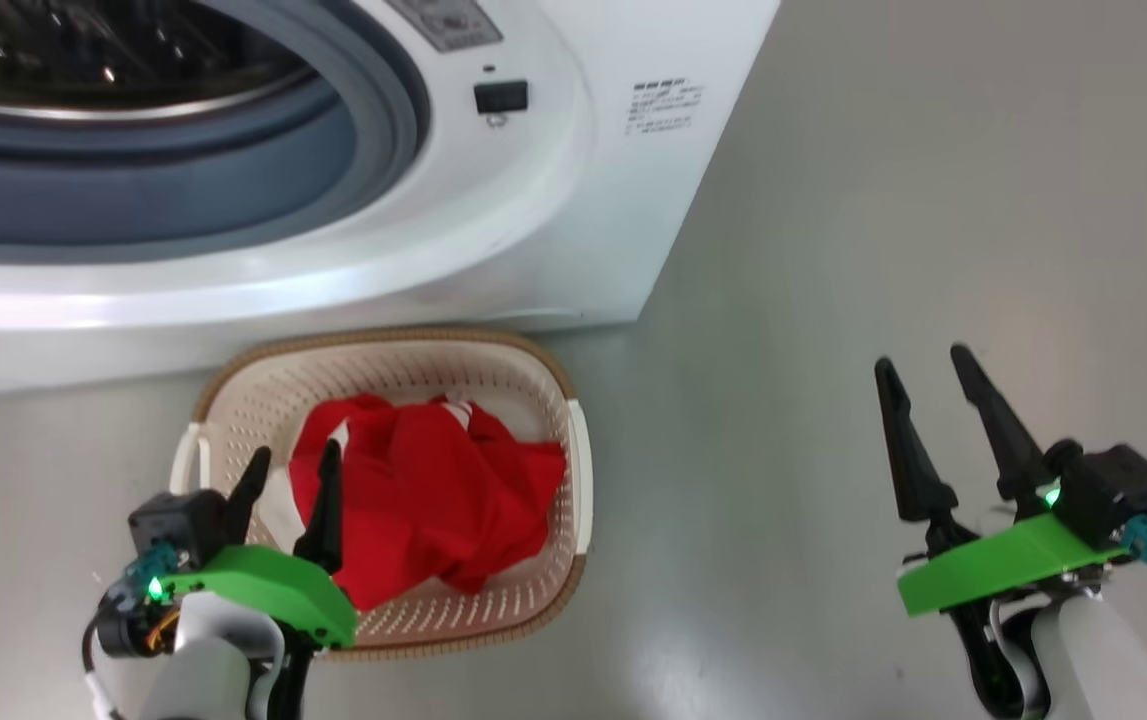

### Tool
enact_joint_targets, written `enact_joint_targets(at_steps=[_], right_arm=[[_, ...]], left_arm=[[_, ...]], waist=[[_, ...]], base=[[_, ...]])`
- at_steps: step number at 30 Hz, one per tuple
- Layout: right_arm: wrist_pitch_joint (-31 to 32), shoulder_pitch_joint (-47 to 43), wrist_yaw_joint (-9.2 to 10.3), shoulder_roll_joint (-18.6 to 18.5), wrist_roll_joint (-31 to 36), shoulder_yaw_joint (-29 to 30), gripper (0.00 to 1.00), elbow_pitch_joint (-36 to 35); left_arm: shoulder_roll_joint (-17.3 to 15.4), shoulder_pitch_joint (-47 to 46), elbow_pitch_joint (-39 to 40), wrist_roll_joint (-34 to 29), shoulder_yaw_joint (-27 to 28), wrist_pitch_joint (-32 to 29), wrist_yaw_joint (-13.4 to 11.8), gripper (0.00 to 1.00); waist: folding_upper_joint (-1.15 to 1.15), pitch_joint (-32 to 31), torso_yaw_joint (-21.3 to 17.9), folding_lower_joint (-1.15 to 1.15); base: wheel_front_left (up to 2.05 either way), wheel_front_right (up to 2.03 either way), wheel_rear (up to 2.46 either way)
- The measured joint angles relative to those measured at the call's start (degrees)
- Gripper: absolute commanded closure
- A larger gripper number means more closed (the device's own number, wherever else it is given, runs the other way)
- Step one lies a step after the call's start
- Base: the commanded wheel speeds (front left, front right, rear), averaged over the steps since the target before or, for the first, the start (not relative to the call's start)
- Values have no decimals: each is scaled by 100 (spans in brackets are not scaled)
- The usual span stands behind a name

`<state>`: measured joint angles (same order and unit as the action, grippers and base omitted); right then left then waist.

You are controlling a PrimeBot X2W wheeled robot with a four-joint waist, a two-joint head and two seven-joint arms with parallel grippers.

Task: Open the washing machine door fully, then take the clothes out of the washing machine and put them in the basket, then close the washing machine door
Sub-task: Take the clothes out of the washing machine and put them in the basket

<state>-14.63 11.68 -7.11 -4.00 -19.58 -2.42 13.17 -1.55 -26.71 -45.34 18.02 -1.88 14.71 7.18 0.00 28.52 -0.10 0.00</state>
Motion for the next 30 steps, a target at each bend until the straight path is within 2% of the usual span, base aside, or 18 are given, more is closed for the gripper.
enact_joint_targets(at_steps=[10, 30], right_arm=[[0, -330, 0, -107, -7, 67, 0, 80], [0, -1108, 0, -111, -60, 168, 0, 207]], left_arm=[[-9, 525, 964, -305, 172, 0, 0, 0], [-78, 1976, 2371, -694, 572, 0, 0, 0]], waist=[[0, -735, 62, 0], [0, -2038, 199, 0]], base=[[0, 0, 0], [0, 0, 0]])
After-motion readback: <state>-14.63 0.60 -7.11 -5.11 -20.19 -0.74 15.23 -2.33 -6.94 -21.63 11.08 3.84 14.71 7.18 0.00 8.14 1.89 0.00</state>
